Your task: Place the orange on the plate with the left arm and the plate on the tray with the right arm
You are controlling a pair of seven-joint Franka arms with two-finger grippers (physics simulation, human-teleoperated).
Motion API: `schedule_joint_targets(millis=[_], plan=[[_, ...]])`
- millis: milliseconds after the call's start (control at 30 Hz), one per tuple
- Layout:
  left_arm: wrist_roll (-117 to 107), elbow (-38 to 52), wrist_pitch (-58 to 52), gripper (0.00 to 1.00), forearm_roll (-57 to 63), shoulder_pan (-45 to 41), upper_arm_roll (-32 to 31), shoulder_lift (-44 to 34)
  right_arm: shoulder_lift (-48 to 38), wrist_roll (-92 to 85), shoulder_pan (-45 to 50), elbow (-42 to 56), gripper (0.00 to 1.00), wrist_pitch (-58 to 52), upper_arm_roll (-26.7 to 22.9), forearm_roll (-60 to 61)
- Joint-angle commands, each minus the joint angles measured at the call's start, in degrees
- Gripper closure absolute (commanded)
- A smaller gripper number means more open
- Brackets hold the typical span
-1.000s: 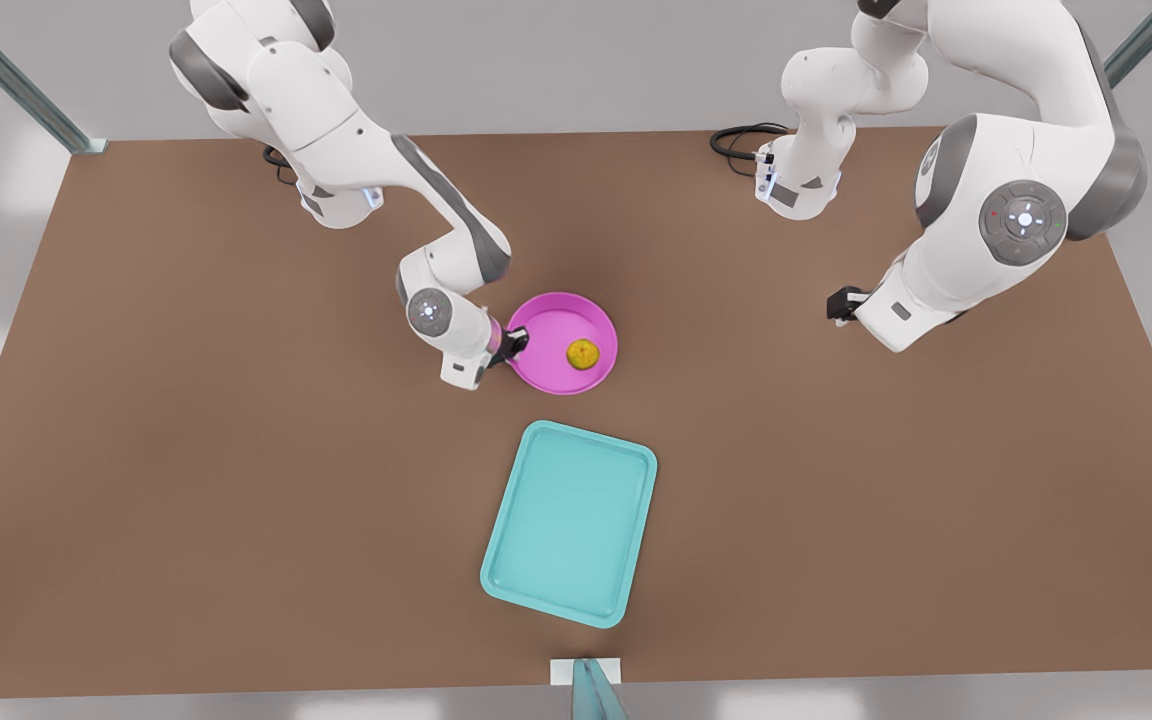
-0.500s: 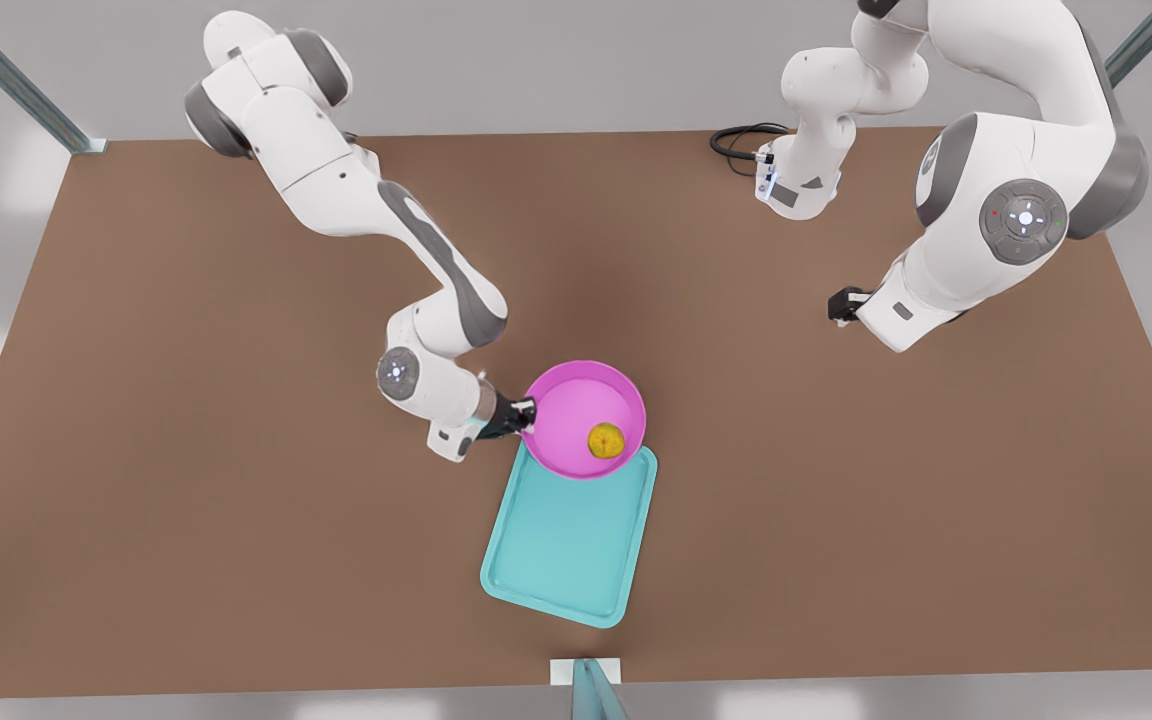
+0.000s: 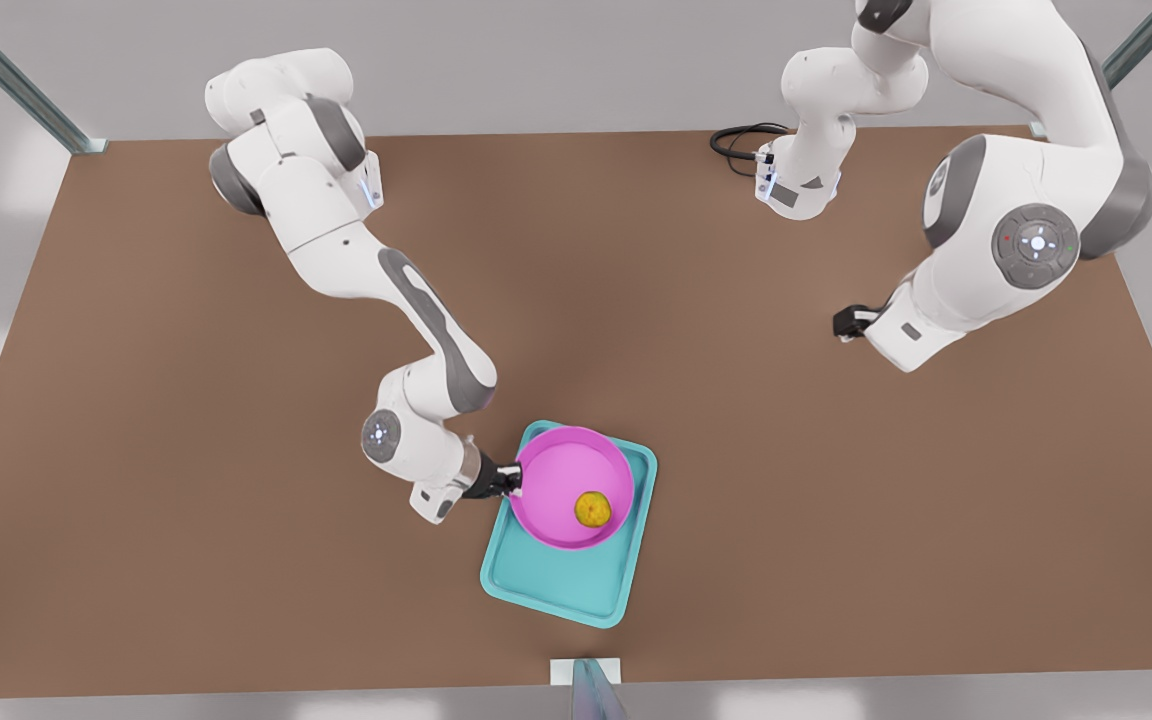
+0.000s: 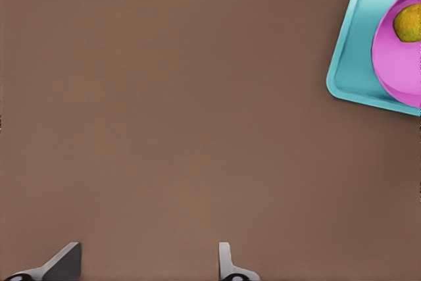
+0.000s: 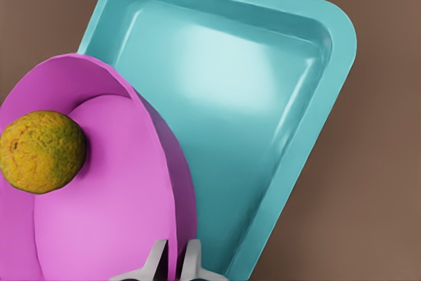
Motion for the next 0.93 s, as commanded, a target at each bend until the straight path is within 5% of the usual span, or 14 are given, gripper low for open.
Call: schedule_joint_targets(millis=[0, 167, 200, 400, 467, 533, 567, 667, 900], plan=[[0.5, 0.5, 0.0, 0.00, 0.2, 0.0, 0.0, 0.1, 1.2, 2.3, 0.3, 1.9, 0.79, 0.3, -0.3, -0.5], [-0.7, 0.6, 0.0, 0.00, 0.1, -0.1, -0.3, -0.1, 3.9, 2.1, 0.9, 4.9, 0.79, 0.5, -1.1, -0.5], [-0.7, 0.6, 0.0, 0.00, 0.2, -0.1, -0.3, -0.1, 3.8, 1.8, 0.9, 4.4, 0.00, 0.7, -1.1, -0.5], [-0.1, 0.6, 0.0, 0.00, 0.2, -0.1, -0.1, -0.1, -2.6, 2.0, 0.2, -0.1, 0.00, -2.3, -1.1, -0.4], [-0.6, 0.6, -0.1, 0.00, -0.1, 0.0, -0.1, -0.3, -7.7, 1.8, -4.1, -1.3, 0.00, -27.6, -4.7, -5.2], [-0.6, 2.8, -0.2, 0.00, 0.3, -0.2, -0.4, 0.5, -16.2, 1.6, -9.9, -0.6, 0.00, -53.5, -5.0, -25.7], [-0.2, 2.9, -0.3, 0.00, 0.3, -0.1, -0.4, 0.7, -21.5, -3.8, -11.9, -0.6, 0.00, -58.0, -6.8, -32.2], [-0.1, 3.0, -2.4, 0.00, 0.1, -0.1, -0.4, 0.9, -37.6, -5.4, -16.5, -1.3, 0.00, -61.3, -6.8, -32.6], [-0.2, 3.0, -4.8, 0.00, 0.2, 0.0, -0.4, 1.1, -42.4, -5.5, -17.1, -3.5, 0.00, -62.9, -6.6, -32.3]])
